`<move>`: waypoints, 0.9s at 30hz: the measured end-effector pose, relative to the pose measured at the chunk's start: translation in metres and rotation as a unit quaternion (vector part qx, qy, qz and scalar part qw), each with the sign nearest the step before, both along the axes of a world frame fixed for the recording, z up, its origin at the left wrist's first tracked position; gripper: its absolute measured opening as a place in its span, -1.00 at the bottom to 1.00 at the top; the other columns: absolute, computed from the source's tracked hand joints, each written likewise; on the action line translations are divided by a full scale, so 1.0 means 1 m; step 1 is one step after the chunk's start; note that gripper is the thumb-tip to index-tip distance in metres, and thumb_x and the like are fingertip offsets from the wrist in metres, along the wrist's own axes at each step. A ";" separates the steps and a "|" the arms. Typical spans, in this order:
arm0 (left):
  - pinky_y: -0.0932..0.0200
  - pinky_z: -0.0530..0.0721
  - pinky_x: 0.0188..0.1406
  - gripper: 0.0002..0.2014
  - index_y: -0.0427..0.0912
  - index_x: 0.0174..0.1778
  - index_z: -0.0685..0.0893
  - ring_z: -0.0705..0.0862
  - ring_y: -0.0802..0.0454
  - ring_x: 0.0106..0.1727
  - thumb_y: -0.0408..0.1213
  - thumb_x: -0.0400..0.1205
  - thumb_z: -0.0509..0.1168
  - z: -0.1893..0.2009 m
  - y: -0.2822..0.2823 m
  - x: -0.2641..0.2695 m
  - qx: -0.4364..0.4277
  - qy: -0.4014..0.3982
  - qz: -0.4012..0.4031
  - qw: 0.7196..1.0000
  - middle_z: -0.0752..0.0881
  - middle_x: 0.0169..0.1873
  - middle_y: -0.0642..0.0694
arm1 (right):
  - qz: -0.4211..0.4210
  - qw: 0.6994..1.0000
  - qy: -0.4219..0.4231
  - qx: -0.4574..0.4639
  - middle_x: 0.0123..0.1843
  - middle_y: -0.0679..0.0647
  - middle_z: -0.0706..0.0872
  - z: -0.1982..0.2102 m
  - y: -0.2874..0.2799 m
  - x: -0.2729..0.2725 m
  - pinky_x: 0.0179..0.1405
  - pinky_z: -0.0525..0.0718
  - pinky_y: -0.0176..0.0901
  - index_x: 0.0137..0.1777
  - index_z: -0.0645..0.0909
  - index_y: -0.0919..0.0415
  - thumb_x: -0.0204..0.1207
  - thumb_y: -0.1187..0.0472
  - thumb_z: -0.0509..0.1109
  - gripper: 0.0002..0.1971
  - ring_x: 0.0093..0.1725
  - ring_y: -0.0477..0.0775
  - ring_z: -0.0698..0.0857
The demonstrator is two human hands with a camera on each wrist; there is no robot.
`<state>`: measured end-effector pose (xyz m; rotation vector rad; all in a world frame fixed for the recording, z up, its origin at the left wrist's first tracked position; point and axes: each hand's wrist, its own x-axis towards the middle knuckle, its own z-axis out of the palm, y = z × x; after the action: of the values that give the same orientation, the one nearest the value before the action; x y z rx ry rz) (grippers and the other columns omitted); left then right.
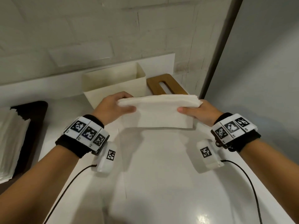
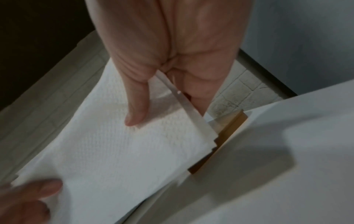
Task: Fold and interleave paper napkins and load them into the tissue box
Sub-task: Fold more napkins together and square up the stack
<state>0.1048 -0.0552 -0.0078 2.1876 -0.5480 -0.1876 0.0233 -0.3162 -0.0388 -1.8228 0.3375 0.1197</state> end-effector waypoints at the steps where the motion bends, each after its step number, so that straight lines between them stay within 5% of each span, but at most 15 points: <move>1: 0.60 0.48 -0.30 -0.78 0.06 -0.23 0.60 0.58 0.15 -0.23 -0.37 0.46 0.45 -0.003 0.000 -0.002 -0.078 0.048 0.013 0.996 0.65 -0.29 0.08 | -0.015 1.000 -0.006 0.026 0.19 0.09 0.73 0.000 -0.003 -0.002 0.39 0.56 0.05 0.05 0.66 0.03 0.37 0.19 0.52 -0.74 0.23 0.09 0.68; 4: 0.41 0.67 -0.12 -0.66 -0.05 -0.16 0.61 0.68 0.15 -0.19 -0.64 0.43 0.36 -0.022 -0.006 -0.006 -0.236 0.208 0.022 0.949 0.74 -0.31 0.09 | -0.021 0.999 -0.009 0.039 0.19 0.11 0.75 -0.006 -0.007 -0.007 0.39 0.56 0.11 0.13 0.67 0.08 0.19 0.07 0.60 -0.54 0.22 0.11 0.70; 7: 0.30 0.73 -0.09 -0.55 -0.19 0.08 0.65 0.76 0.08 -0.07 -0.74 0.39 0.33 -0.045 -0.012 -0.008 -0.201 0.297 -0.006 0.934 0.80 -0.14 -0.02 | 0.023 0.999 0.030 0.004 0.20 0.07 0.75 -0.016 -0.005 -0.010 0.37 0.57 0.11 0.26 0.62 0.08 -0.21 -0.16 0.69 -0.09 0.23 0.09 0.70; 12: 0.41 0.72 -0.24 -0.56 -0.19 0.13 0.63 0.79 0.18 -0.15 -0.72 0.42 0.31 -0.052 -0.006 -0.006 -0.200 0.331 -0.009 0.922 0.79 -0.09 -0.03 | 0.050 0.996 0.070 -0.001 0.24 0.01 0.72 -0.017 -0.013 -0.019 0.41 0.55 0.08 0.29 0.56 0.03 0.16 0.15 0.64 -0.35 0.26 0.04 0.67; 16: 0.26 0.73 -0.16 -0.55 -0.21 0.04 0.68 0.75 -0.02 -0.06 -0.65 0.28 0.46 -0.055 -0.013 -0.012 -0.201 0.321 -0.009 0.926 0.79 -0.11 -0.12 | 0.039 0.997 0.062 0.016 0.19 -0.03 0.75 -0.021 -0.004 -0.013 0.34 0.59 0.12 0.26 0.59 -0.07 -0.30 -0.13 0.75 -0.04 0.24 0.04 0.69; 18: 0.38 0.65 -0.22 -0.64 -0.14 -0.17 0.67 0.72 0.11 -0.19 -0.69 0.31 0.43 -0.053 -0.017 -0.014 -0.219 0.269 0.014 0.938 0.78 -0.33 0.04 | 0.019 0.999 0.032 0.018 0.16 -0.02 0.77 -0.020 0.001 -0.009 0.29 0.62 0.12 0.21 0.63 -0.08 -0.30 -0.14 0.74 -0.08 0.22 0.05 0.70; 21: 0.54 0.60 -0.36 -0.63 -0.11 -0.28 0.61 0.70 0.34 -0.38 -0.75 0.40 0.32 -0.047 -0.014 -0.012 -0.270 0.230 0.019 0.935 0.75 -0.51 0.18 | -0.019 0.999 -0.004 0.044 0.07 -0.01 0.78 -0.009 0.000 -0.011 0.15 0.70 -0.12 0.13 0.66 0.03 0.07 0.18 0.70 -0.43 0.12 -0.03 0.72; 24: 0.50 0.65 -0.31 -0.60 -0.09 -0.24 0.62 0.71 0.32 -0.33 -0.75 0.34 0.38 -0.052 -0.007 -0.012 -0.262 0.237 0.003 0.935 0.74 -0.37 0.16 | 0.028 0.999 0.005 0.021 -0.04 -0.06 0.75 -0.009 -0.006 -0.016 0.06 0.69 -0.24 -0.03 0.67 -0.02 0.25 0.35 0.58 -0.65 0.02 -0.04 0.71; 27: 0.46 0.67 -0.29 -0.56 -0.09 -0.07 0.65 0.69 0.08 -0.10 -0.50 0.18 0.55 -0.061 -0.004 -0.011 -0.152 0.275 -0.014 0.949 0.71 -0.14 -0.01 | 0.074 0.996 0.031 -0.040 -0.06 -0.08 0.71 -0.007 -0.005 -0.019 -0.07 0.63 -0.38 -0.03 0.64 -0.03 0.30 0.35 0.56 -0.67 0.00 -0.06 0.67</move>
<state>0.0940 -0.0590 -0.0683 1.7223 -0.2675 -0.6604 0.0043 -0.3213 -0.0454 -1.9254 0.2527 0.2690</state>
